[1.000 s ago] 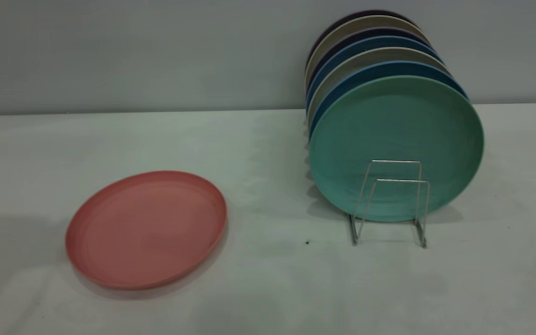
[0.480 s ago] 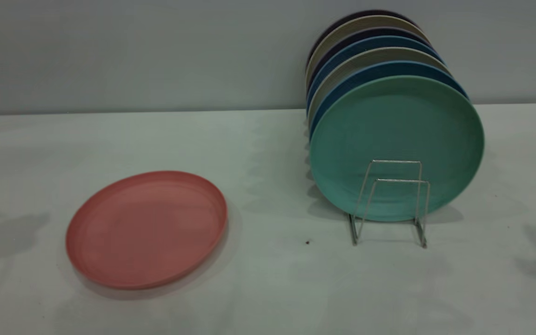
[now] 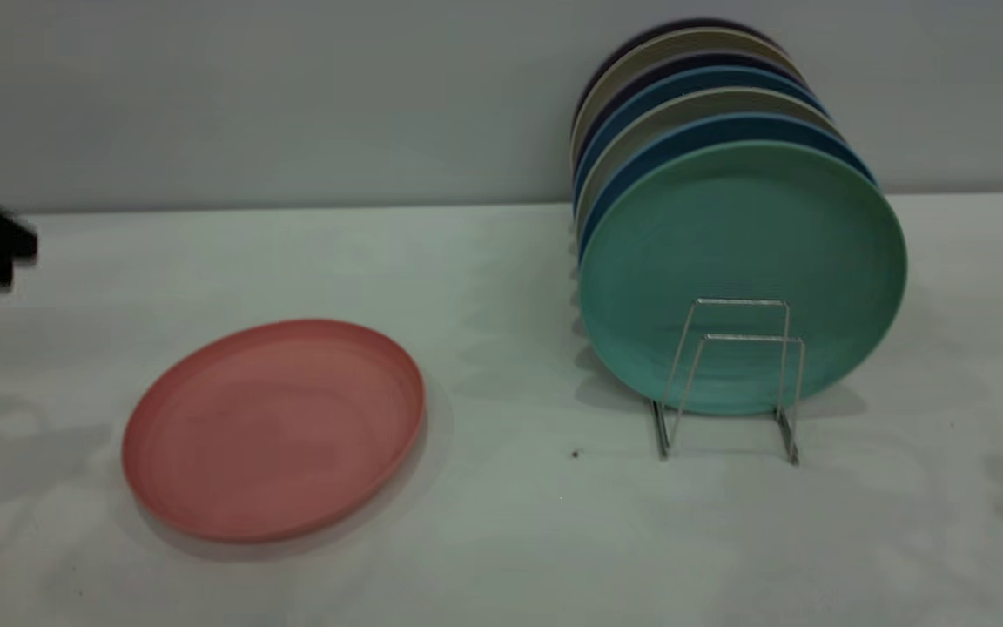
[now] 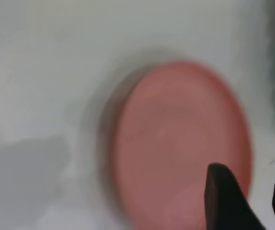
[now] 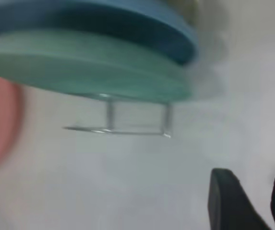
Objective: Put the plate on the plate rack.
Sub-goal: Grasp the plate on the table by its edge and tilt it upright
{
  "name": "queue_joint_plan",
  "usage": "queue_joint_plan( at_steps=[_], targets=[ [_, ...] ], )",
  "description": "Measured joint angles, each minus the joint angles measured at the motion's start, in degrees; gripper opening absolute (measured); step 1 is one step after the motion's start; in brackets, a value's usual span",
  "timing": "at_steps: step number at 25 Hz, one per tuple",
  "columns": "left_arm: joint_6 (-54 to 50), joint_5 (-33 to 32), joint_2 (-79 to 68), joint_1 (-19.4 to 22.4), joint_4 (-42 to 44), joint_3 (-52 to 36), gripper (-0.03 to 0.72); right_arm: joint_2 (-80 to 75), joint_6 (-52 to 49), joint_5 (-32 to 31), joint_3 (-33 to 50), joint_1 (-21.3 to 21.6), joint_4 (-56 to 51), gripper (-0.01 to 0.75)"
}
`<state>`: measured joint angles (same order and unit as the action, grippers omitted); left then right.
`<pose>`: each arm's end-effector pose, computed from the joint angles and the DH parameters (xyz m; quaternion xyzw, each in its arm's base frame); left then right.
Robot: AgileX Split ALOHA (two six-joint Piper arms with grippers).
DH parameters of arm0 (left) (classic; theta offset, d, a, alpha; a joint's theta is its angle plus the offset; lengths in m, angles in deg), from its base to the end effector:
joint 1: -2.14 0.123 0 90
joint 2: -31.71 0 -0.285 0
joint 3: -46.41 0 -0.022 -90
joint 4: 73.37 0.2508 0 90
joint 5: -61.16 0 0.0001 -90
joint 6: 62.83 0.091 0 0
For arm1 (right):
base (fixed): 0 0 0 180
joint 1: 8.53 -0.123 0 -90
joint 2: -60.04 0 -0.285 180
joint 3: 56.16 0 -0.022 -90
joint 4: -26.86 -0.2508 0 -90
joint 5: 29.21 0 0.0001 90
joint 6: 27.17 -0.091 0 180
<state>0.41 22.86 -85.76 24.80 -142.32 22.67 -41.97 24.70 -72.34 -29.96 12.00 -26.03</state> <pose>0.3291 0.0803 0.1258 -0.1294 0.9267 -0.2558 0.2429 0.2973 -0.0583 0.1934 0.0488 0.9409 0.2249 0.2483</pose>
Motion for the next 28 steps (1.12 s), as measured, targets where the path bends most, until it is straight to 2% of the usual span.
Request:
queue_joint_plan(
  at_steps=[4,10,19,24,28],
  targets=[
    [0.00,5.14,-3.50,0.00,0.24,-2.35,0.288,0.00,-1.90,0.47,0.00,0.07,1.89,0.240],
    [0.00,7.53,-6.04,-0.44,0.20,-2.60,0.289,0.00,-2.04,0.29,0.00,0.02,2.14,0.240],
    [0.05,14.74,-8.81,-10.40,0.00,-2.60,0.403,0.00,-2.06,0.18,0.00,0.02,2.09,0.240],
    [-0.19,15.87,-8.96,-11.03,0.44,-2.60,0.405,0.00,-2.06,0.08,0.00,0.02,1.92,0.240],
    [-4.03,17.03,-8.96,-11.03,5.60,-2.60,0.405,0.00,-2.06,0.06,0.00,0.02,1.59,0.240]
  ],
)
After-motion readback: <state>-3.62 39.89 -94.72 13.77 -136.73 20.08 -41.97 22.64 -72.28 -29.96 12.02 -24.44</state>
